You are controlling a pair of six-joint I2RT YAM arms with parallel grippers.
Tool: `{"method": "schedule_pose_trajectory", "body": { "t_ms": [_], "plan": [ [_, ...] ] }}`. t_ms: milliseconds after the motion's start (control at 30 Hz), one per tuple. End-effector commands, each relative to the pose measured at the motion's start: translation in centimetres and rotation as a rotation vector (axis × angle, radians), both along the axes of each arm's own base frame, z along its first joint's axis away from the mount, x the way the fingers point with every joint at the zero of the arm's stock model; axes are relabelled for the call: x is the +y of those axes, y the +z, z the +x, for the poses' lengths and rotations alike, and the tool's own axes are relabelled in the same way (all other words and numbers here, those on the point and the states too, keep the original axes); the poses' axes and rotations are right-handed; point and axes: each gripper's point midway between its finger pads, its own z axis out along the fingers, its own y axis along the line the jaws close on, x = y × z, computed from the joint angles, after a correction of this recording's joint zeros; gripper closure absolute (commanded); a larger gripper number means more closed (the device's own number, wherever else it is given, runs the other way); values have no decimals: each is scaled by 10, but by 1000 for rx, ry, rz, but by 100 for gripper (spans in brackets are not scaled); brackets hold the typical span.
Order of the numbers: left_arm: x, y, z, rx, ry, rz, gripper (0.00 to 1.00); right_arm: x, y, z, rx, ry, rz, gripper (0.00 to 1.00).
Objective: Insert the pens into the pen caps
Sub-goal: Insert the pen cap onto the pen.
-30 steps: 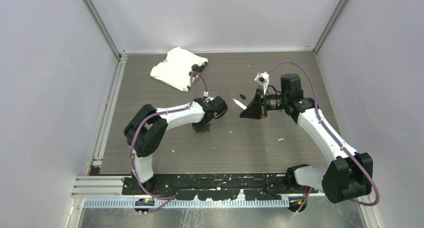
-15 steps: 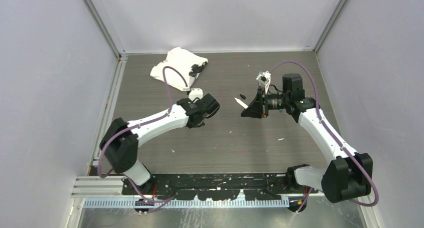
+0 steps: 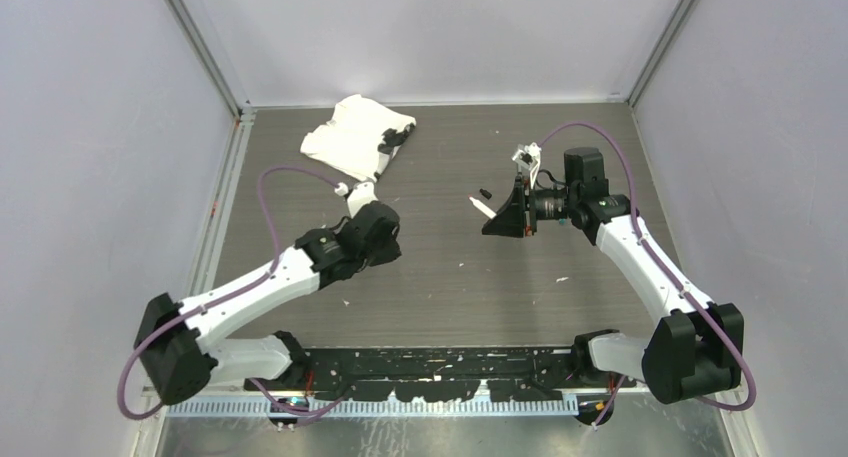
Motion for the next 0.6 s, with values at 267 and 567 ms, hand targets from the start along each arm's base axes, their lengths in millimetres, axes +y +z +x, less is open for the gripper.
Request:
{"method": "schedule_pose_trajectory", "body": {
  "t_ms": [267, 567],
  "plan": [
    [-50, 90, -25, -68, -136, -638, 99, 1, 27, -4, -92, 42, 44, 99],
    [-64, 154, -36, -47, -205, -964, 99, 1, 31, -8, -101, 55, 56, 99]
  ]
}}
